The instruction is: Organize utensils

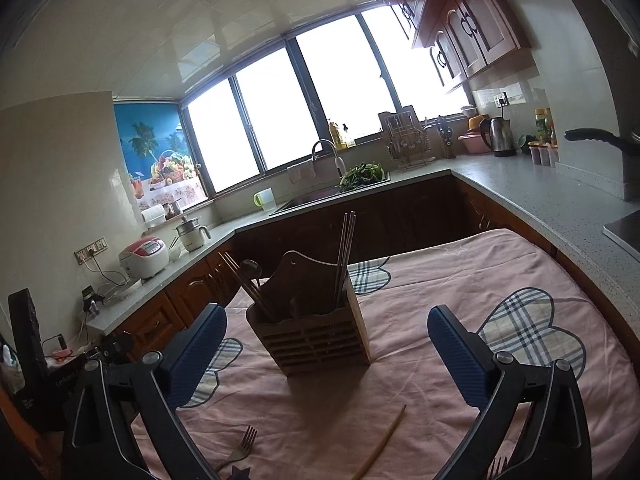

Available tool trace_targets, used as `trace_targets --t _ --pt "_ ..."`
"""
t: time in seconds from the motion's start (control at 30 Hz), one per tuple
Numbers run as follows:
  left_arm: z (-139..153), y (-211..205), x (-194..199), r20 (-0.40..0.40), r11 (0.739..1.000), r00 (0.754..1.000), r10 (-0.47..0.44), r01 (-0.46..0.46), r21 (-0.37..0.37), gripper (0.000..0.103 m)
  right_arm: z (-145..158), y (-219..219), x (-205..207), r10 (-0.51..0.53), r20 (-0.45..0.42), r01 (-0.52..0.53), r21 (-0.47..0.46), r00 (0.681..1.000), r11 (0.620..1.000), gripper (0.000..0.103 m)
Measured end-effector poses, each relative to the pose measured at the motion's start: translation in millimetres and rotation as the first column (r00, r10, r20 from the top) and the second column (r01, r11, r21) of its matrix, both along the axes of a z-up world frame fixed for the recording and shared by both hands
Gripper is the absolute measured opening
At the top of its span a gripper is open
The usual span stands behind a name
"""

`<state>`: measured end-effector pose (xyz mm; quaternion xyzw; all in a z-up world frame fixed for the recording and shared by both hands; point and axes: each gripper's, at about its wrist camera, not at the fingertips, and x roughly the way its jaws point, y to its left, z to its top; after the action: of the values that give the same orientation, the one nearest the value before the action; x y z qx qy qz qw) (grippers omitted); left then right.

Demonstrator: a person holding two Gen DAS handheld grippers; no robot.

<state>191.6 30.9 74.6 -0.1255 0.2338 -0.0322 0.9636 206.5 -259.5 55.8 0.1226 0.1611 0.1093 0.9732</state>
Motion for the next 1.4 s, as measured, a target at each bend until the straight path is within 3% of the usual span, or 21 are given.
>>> trace_targets --t 0.23,0.63,0.77,0.97,1.1,1.27,1.4 --pt "-10 -1 -39 0.012 1.0 1.0 -0.001 0.001 0.024 0.102 -9 0 -37 0.02 -0.012 -0.02 -0.012 1.0 1.0 0.103" --pt "-17 -16 -98 0.046 0.985 0.998 0.038 -0.045 0.165 0.102 -22 10 -100 0.042 0.026 -0.04 -0.072 0.999 0.997 0.103" --pt "-18 -18 -116 0.049 0.984 0.999 0.004 -0.012 0.176 0.103 -14 13 -123 0.047 0.08 -0.04 -0.093 0.996 0.995 0.103" --pt "-27 -27 -141 0.08 0.971 0.996 0.026 -0.044 0.234 0.103 -23 26 -149 0.036 0.138 -0.01 -0.188 0.99 0.982 0.103" --pt "-41 -36 -145 0.06 0.96 0.998 0.029 -0.045 0.277 0.103 -45 31 -147 0.026 0.086 -0.005 -0.231 0.996 0.973 0.103" --pt "-54 -48 -148 0.035 0.947 0.999 0.024 -0.033 0.32 0.103 -72 29 -144 -0.003 0.004 0.004 -0.187 1.0 0.982 0.103" --pt "-57 -49 -152 0.042 0.94 0.999 0.032 -0.045 0.338 0.103 -81 26 -148 -0.018 -0.002 0.017 -0.179 1.0 0.984 0.103"
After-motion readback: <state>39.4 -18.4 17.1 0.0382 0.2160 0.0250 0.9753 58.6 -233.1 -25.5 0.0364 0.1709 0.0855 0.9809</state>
